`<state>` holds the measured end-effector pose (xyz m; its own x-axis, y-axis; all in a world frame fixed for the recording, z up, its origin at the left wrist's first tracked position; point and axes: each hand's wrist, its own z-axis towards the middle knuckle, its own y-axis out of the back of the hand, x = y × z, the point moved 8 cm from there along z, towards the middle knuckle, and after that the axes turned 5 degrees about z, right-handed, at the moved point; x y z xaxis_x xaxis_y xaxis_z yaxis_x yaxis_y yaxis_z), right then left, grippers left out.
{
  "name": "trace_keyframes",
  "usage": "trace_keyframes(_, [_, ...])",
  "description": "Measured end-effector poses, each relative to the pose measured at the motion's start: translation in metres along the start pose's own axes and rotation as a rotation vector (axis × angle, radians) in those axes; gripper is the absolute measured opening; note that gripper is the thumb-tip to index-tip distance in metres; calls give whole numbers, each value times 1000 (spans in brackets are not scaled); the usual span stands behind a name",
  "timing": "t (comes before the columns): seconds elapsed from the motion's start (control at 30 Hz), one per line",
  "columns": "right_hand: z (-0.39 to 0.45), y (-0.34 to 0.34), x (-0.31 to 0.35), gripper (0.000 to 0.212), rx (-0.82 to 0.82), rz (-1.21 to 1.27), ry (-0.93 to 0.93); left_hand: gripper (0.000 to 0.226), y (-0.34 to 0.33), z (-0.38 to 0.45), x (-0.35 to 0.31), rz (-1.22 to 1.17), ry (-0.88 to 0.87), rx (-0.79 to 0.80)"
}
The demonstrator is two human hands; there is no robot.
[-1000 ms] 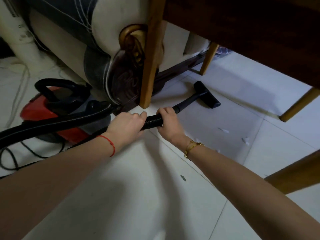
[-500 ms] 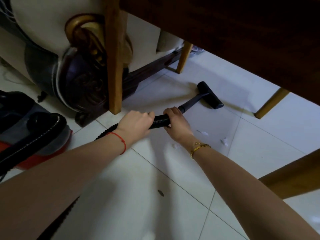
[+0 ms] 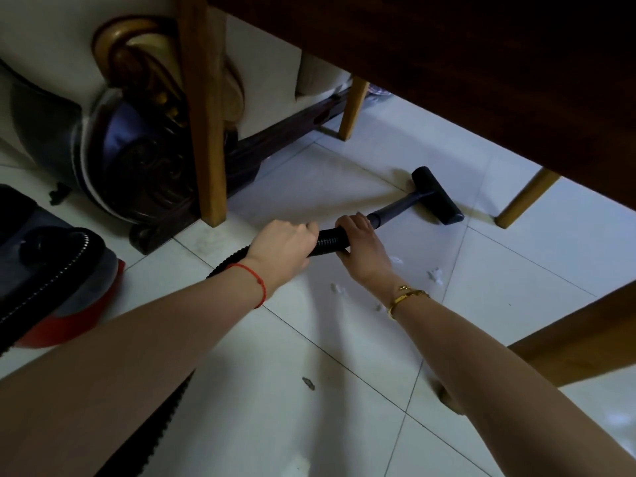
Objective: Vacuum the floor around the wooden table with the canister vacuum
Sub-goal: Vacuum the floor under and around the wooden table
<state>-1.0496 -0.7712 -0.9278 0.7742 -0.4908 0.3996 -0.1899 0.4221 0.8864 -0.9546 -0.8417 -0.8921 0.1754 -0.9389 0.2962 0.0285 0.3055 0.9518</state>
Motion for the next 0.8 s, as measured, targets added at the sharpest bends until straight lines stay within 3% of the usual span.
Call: trace_keyframes(0.8, [-76,-40,210,23,230,170,337,24,39,-222,77,-37,180,53])
